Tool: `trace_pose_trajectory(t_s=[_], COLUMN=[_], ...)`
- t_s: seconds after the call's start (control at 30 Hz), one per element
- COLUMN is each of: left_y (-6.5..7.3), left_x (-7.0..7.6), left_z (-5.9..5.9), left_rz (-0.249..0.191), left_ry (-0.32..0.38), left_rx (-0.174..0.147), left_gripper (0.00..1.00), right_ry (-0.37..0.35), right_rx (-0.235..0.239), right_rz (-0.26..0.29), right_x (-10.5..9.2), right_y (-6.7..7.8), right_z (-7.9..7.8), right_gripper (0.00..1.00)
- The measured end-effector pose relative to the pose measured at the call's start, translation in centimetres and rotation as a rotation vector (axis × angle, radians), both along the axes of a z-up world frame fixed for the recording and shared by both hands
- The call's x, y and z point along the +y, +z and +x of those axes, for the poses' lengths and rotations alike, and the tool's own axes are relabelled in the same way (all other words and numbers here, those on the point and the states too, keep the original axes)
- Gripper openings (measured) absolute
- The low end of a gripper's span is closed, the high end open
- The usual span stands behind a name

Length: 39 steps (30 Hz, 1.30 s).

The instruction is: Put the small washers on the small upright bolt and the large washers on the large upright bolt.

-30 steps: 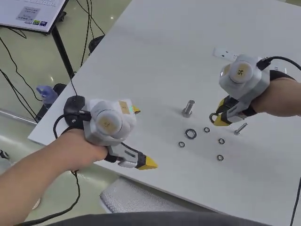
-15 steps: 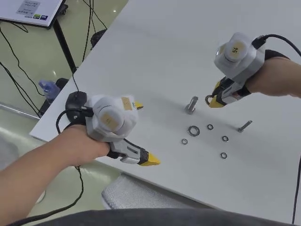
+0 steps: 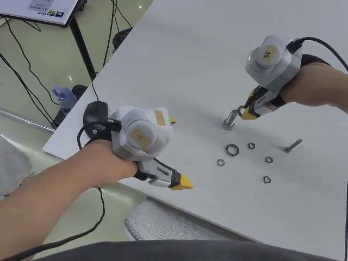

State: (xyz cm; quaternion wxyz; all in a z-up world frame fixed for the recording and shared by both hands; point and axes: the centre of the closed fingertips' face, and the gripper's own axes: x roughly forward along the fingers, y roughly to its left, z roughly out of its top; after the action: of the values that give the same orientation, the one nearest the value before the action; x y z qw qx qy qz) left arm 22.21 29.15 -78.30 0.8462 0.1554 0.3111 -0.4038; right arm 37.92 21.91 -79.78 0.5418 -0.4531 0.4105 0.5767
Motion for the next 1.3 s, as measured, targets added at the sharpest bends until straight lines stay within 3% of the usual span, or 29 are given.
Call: trace_pose_trajectory(t_s=[0.27, 0.67, 1.3], left_y=[-0.2, -0.3, -0.2], left_x=[0.4, 1.2, 0.4], left_z=[-0.1, 0.0, -0.2], left_rz=[0.001, 0.009, -0.005], left_ry=[0.008, 0.023, 0.012], left_rx=[0.009, 0.014, 0.018], left_gripper=[0.89, 0.89, 0.89], right_ry=[0.029, 0.041, 0.05], right_rx=[-0.019, 0.007, 0.002], right_rz=[-0.024, -0.045, -0.074], right_x=[0.8, 1.2, 0.8], right_y=[-0.8, -2.0, -4.7], right_z=[0.2, 0.3, 0.3], right_gripper=[0.22, 0.22, 0.22])
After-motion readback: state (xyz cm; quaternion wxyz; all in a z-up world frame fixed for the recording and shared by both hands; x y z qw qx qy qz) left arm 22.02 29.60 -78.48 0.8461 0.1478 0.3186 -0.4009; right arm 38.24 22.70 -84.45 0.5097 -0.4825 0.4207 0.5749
